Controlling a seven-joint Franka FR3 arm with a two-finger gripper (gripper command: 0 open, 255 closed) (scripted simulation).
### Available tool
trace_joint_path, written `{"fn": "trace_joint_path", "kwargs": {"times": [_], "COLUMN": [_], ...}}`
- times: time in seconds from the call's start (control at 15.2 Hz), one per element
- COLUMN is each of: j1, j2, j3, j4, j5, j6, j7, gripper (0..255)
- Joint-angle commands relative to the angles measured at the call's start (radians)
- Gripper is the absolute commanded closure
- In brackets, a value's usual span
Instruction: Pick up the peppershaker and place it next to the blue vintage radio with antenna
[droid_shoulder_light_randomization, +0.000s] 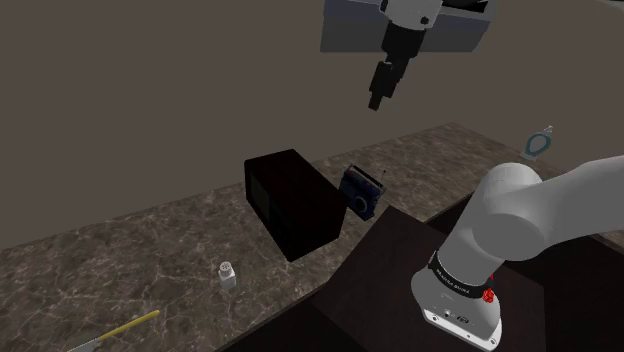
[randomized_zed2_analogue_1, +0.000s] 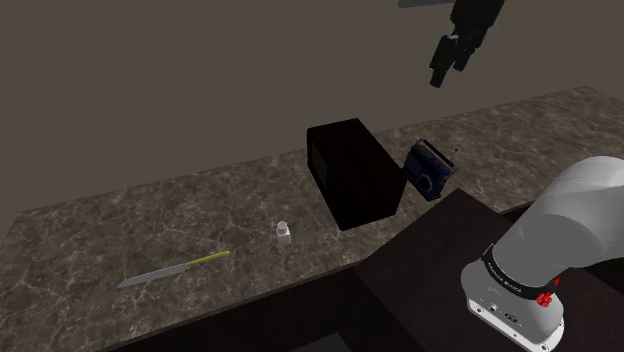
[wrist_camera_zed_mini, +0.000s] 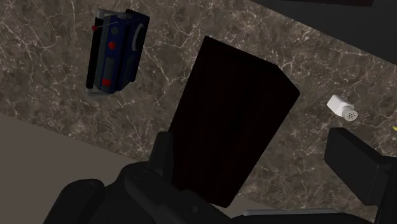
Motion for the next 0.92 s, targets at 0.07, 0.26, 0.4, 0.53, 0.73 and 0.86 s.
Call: {"fn": "trace_joint_path", "kwargs": {"times": [0.07,0.26,0.4,0.53,0.73,0.86], "j1": [0.005,0.019,0.030,0.040,0.055,0.064], "j2": [0.006,0.034,0.061,0.094,0.157,0.207], "j3": [0.012,0.049,0.074,0.100,0.140,0.167], "j4": [-0.023,-0.084,-0.119,-0.148,-0.182,-0.198], "j5": [0.008,0.033,0.048,0.063,0.084,0.095], "j6": [0.028,0.113,0.172,0.234,0.328,0.393], "j7": [0.018,0.071,0.106,0.141,0.194,0.230], "gripper": [0,0,0,0,0,0]}}
